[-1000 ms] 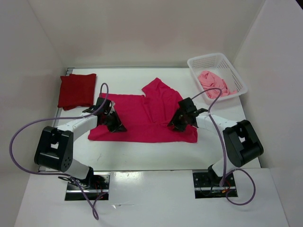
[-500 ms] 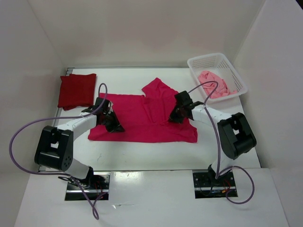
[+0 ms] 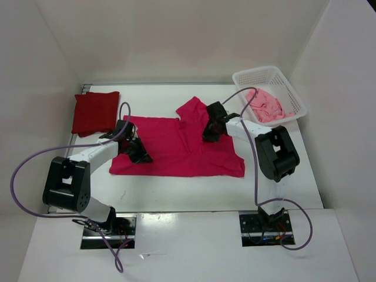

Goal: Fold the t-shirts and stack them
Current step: Fold the flattened tshirt in 1/3 of the way

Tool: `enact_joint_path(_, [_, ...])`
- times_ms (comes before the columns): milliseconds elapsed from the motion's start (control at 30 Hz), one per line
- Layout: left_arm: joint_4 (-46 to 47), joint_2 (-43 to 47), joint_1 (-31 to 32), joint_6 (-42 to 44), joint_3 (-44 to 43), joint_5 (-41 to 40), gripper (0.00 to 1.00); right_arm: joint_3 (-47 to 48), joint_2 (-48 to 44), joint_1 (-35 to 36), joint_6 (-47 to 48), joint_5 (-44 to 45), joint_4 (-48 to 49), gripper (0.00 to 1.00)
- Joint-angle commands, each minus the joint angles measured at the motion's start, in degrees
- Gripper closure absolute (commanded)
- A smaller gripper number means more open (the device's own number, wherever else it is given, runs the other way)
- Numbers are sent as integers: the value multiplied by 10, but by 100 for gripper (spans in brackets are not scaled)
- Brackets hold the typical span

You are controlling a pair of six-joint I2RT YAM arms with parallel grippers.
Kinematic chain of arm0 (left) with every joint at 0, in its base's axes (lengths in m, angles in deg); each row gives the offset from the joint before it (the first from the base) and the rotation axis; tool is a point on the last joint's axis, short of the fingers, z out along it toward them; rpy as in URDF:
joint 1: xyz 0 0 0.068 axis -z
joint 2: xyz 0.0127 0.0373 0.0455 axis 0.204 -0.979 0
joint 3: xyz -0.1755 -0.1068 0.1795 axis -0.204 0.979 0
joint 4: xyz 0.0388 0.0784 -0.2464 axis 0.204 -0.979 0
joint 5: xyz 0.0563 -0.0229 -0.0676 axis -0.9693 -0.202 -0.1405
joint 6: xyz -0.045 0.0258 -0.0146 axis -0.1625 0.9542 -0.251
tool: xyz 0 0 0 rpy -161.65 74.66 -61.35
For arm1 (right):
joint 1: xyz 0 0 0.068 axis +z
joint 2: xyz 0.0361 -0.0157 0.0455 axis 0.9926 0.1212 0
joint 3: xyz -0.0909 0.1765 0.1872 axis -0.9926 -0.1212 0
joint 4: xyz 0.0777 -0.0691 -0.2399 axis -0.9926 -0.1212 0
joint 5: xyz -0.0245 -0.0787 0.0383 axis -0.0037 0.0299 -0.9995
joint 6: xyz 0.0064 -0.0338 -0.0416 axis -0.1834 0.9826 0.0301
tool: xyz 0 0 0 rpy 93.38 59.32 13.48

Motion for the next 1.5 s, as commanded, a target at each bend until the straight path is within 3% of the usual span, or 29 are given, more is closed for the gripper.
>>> enact_joint_path(0, [-9, 20, -1, 16, -25, -7, 84, 60, 38, 19, 29, 34, -25, 100])
enact_joint_path(67, [-9, 26, -1, 10, -30, -12, 84, 87, 60, 33, 29, 41, -33, 98])
enact_joint_path(133, [-14, 26, -1, 10, -35, -12, 80, 99, 67, 38, 29, 48, -39, 86])
enact_joint_path(200, [-19, 32, -1, 10, -36, -18, 79, 99, 56, 38, 29, 54, -39, 66])
enact_joint_path(400, [-55, 48, -1, 38, -36, -51, 77, 21, -70, 38, 27, 69, -33, 53])
enact_joint_path(500, [-55, 42, -1, 45, -21, -58, 77, -81, -149, 38, -7, 54, -10, 54])
enact_joint_path(633, [-38, 5, -1, 39, -15, -38, 77, -197, -192, 38, -55, 14, 37, 91])
enact_joint_path(733, [-25, -23, -35, 34, -10, -18, 81, -233, -173, 44, -60, 2, 51, 99])
enact_joint_path(933, [-12, -72, -115, 34, 37, 37, 82, -251, -136, 44, -72, 39, 46, 99])
enact_joint_path(1100, [-19, -49, -173, 25, 93, 77, 82, -303, -166, 38, -121, 39, 21, 100])
enact_joint_path(1300, [-53, 51, -193, -17, 148, 112, 76, -409, -328, 38, -189, 6, -21, 100])
enact_joint_path(1367, [-60, 74, -208, -17, 153, 118, 69, -415, -389, 38, -196, -1, -42, 100])
enact_joint_path(1467, [-60, 97, -208, -22, 98, 124, 59, -399, -432, 27, -183, -14, -48, 88])
